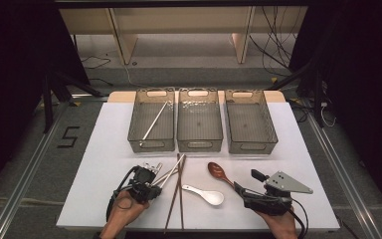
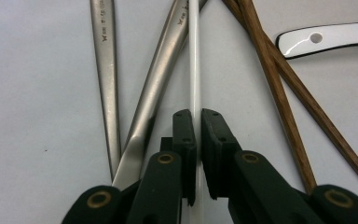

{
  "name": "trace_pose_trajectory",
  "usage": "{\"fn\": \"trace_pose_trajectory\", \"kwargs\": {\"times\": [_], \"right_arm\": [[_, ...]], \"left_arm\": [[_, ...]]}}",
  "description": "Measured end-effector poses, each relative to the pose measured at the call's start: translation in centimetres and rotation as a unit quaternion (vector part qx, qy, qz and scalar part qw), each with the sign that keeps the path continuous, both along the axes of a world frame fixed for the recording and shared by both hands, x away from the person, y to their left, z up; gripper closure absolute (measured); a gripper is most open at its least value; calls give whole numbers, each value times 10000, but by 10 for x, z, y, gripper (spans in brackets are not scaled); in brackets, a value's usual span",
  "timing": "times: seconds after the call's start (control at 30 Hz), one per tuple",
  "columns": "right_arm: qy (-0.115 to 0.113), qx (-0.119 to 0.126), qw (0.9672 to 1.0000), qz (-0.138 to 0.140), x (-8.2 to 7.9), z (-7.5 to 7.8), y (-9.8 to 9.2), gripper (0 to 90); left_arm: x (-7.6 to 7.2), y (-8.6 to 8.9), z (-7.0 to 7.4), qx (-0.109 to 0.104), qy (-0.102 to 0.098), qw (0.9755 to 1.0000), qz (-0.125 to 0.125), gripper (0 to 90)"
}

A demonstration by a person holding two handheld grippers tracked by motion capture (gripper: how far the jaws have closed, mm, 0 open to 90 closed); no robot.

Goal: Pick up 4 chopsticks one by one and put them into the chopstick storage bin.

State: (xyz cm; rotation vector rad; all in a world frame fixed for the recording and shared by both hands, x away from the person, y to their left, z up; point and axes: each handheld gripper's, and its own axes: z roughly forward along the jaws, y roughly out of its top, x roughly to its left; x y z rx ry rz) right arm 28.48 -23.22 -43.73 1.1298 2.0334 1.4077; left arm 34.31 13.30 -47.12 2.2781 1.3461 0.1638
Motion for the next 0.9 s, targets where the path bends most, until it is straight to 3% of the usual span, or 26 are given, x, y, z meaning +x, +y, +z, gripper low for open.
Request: {"fn": "trace_pose_trajectory", "kwargs": {"times": [0.3, 0.9], "right_arm": [[1, -3, 10000, 3, 0, 0, 0, 264], [11, 29, 10000, -19, 0, 0, -1, 264]], "left_arm": [[-1, 1, 5, -49, -90, 9999, -104, 843], [-2, 9, 29, -354, -339, 9983, -311, 843]]}}
